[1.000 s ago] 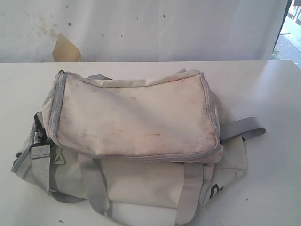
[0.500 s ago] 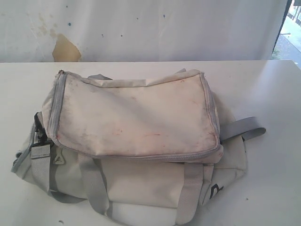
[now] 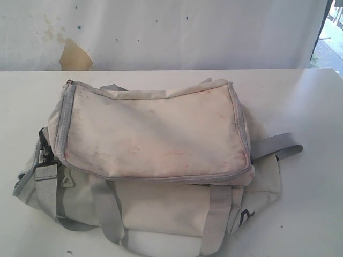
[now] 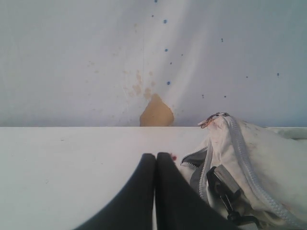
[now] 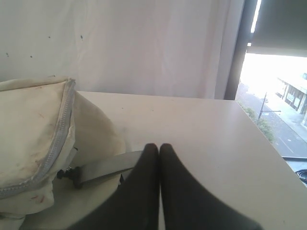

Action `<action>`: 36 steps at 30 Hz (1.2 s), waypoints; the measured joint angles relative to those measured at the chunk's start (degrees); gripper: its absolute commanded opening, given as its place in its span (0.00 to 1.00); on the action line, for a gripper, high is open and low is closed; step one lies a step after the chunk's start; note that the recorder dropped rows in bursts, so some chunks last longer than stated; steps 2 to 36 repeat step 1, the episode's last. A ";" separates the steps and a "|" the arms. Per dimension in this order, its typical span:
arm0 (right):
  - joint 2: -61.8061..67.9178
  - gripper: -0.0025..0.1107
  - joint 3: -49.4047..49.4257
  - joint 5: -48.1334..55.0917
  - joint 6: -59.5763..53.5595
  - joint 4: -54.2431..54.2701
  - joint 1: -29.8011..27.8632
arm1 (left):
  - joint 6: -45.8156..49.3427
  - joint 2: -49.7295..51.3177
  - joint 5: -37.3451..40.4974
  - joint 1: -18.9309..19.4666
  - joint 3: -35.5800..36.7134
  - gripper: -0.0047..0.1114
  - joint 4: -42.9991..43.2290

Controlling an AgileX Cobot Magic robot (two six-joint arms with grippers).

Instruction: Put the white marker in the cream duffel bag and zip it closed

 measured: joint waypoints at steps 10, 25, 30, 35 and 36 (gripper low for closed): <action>0.00 0.02 0.00 0.00 0.00 0.00 0.00 | 0.00 0.00 0.00 0.00 0.00 0.04 0.00; 0.00 0.02 0.00 0.00 0.00 0.00 0.00 | 0.00 0.00 0.00 0.00 0.00 0.04 0.00; 0.00 0.02 0.00 0.00 0.00 0.00 0.00 | 0.00 0.00 0.00 0.00 0.00 0.04 0.00; 0.00 0.02 0.00 0.00 0.00 0.00 0.00 | 0.00 0.00 0.00 0.00 0.00 0.04 0.00; 0.00 0.02 0.00 0.00 0.00 0.00 0.00 | 0.00 0.00 0.00 0.00 0.00 0.04 0.00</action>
